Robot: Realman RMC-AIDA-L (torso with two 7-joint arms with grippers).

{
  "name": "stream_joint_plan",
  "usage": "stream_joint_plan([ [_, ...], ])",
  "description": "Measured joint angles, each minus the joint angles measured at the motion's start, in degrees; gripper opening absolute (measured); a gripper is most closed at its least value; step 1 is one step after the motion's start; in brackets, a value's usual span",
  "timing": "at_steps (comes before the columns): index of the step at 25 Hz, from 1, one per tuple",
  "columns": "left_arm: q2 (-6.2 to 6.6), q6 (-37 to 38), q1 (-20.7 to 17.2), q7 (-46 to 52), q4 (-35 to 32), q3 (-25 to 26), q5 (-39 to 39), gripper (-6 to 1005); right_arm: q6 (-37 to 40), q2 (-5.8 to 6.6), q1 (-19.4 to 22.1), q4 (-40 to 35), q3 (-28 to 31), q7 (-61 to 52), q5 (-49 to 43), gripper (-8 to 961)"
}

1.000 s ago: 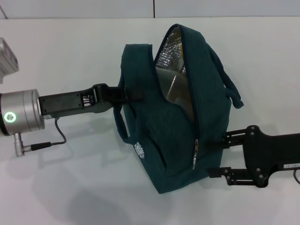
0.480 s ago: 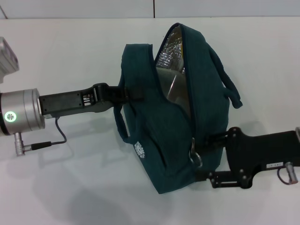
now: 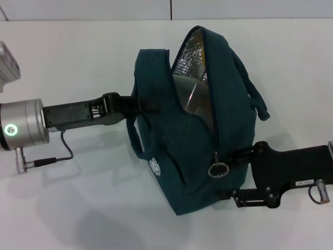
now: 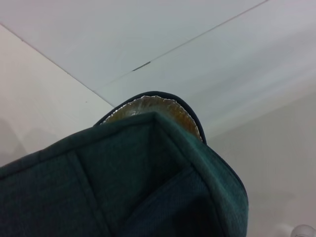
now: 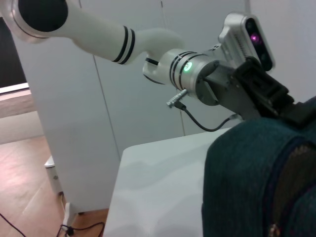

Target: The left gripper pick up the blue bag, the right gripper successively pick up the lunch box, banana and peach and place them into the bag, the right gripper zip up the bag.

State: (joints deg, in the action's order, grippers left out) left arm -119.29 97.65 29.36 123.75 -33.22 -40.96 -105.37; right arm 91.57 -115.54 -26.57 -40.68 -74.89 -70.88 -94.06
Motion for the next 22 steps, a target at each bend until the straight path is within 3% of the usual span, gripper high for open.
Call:
stream_joint_plan([
  [12,0.02,0.0,0.0,0.0,0.0,0.1,0.1,46,0.0,0.06,0.5,-0.3,1.9,0.3,0.6,497],
  [22,0.02,0.0,0.1,0.0,0.0,0.1,0.1,46,0.3,0.0,0.3,0.2,1.5,0.2,0.7,312],
])
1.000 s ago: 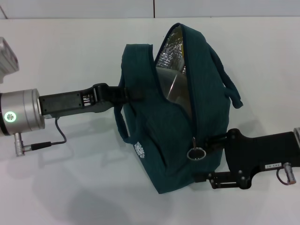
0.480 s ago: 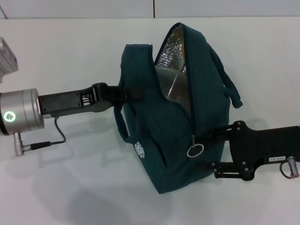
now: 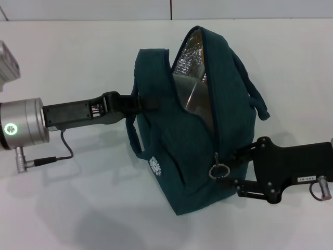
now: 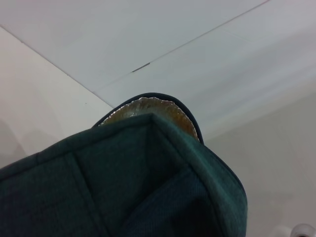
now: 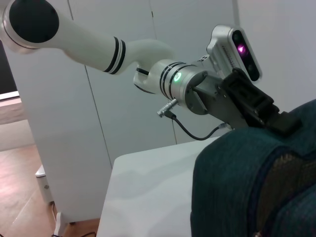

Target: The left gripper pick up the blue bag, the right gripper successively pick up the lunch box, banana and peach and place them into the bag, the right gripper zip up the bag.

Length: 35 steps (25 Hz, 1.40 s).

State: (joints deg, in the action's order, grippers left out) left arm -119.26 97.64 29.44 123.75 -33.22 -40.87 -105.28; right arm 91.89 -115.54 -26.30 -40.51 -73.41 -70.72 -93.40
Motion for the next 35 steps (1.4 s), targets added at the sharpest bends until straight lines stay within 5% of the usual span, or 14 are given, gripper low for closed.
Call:
stream_joint_plan([
  [14,-0.09,0.0,-0.3,0.0,0.0,0.0,0.0,47,-0.8,-0.36,0.1,0.3,-0.1,0.5,0.0,238],
  [20,-0.09,0.0,-0.4,-0.1,0.0,0.0,0.0,47,-1.2,-0.32,0.0,0.2,0.0,0.2,0.0,21],
  [35,-0.09,-0.5,-0.7,-2.2,0.7,0.1,0.7,52,2.1,0.15,4.7,-8.5,0.7,0.3,3.4,2],
])
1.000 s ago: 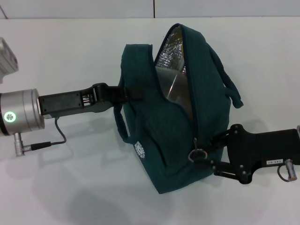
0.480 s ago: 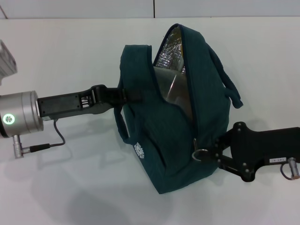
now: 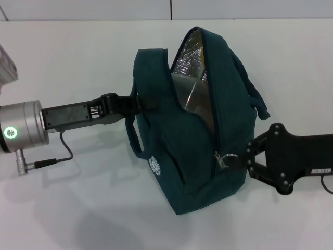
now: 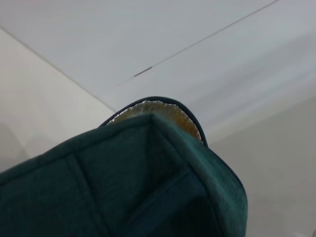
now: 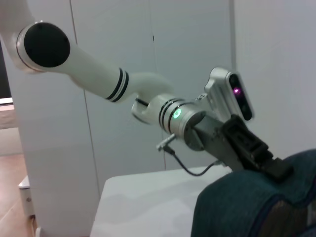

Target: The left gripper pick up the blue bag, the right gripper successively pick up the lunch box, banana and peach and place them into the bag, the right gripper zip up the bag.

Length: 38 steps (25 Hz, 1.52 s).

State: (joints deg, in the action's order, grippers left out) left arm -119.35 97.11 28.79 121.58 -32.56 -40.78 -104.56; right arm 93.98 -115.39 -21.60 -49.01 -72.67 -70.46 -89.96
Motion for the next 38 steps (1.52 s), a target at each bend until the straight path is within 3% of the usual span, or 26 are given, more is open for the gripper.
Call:
stream_joint_plan([
  [2,0.0,-0.1,0.0,-2.4,0.6,0.0,0.9,54,0.0,-0.03,-0.1,-0.5,0.3,0.1,0.4,2],
  [7,0.41,-0.2,-1.0,-9.5,2.8,0.1,5.0,183,0.1,0.0,-0.2,-1.9,0.5,0.2,1.9,2],
  [13,0.42,-1.4,-4.6,-14.9,2.9,0.1,11.4,402,0.1,0.02,0.1,-4.5,1.2,0.2,3.4,2],
  [24,0.04,-2.4,-6.9,-17.7,3.0,0.1,12.8,627,1.8,0.14,0.5,-5.4,6.4,-0.2,4.2,2],
  [26,-0.01,-2.2,-7.0,-18.4,3.1,0.1,12.8,884,2.3,0.16,0.4,-5.6,7.2,-0.3,4.2,2],
  [38,0.24,4.4,-11.0,-29.0,2.6,-0.3,13.6,880,1.9,0.2,-4.6,-5.1,6.7,-4.4,1.6,2],
])
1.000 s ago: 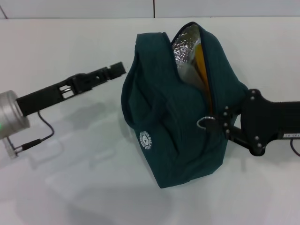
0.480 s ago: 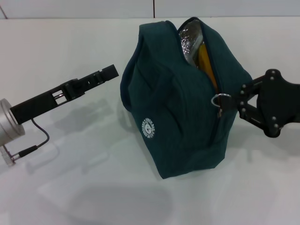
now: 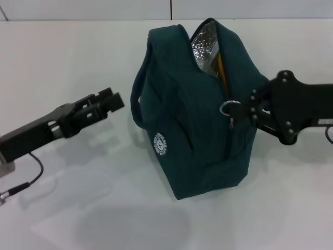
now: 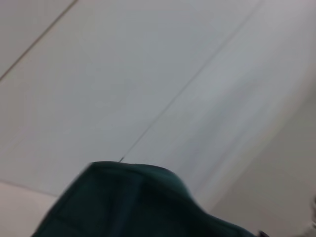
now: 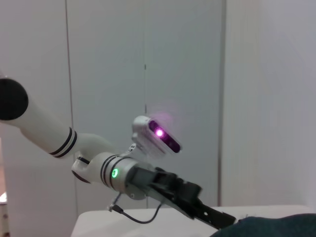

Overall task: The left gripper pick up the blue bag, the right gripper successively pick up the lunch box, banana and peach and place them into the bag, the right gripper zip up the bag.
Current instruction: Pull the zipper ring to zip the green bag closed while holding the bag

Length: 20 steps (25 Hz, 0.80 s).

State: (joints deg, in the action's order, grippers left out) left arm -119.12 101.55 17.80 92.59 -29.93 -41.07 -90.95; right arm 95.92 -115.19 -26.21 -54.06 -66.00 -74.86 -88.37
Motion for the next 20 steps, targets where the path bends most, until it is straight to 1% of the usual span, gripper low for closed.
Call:
stream_joint_plan([
  [4,-0.11,2.4,-1.3,-3.9,-0.1,0.0,0.0,871,-0.2,0.17,-2.3,-0.7,0.8,-4.2,-1.9,2],
  [9,-0.38,2.4,-1.4,-5.0,1.0,-0.2,-2.9,859,-0.3,0.59,-4.0,-1.3,1.2,-7.7,-2.8,2],
  [10,-0.43,2.3,-1.3,-5.6,2.1,-0.2,-2.8,857,-0.3,0.77,-4.1,-1.6,1.2,-8.7,-3.0,2],
  [14,-0.48,2.3,-1.2,-6.1,3.3,-0.2,-2.7,848,0.3,1.56,-3.1,-2.8,1.3,-10.9,-3.6,2],
  [16,-0.49,2.4,-1.3,-6.4,3.3,-0.4,-2.9,843,0.5,1.76,-2.5,-3.1,1.7,-10.9,-3.4,2],
  [18,-0.52,2.5,-1.3,-7.1,3.4,-1.1,-3.0,838,1.3,1.74,-1.5,-3.4,3.1,-10.9,-3.2,3],
  [20,-0.6,2.6,-1.2,-8.0,3.5,-2.7,-2.9,834,2.7,1.44,-0.6,-3.5,5.4,-10.8,-3.1,3],
])
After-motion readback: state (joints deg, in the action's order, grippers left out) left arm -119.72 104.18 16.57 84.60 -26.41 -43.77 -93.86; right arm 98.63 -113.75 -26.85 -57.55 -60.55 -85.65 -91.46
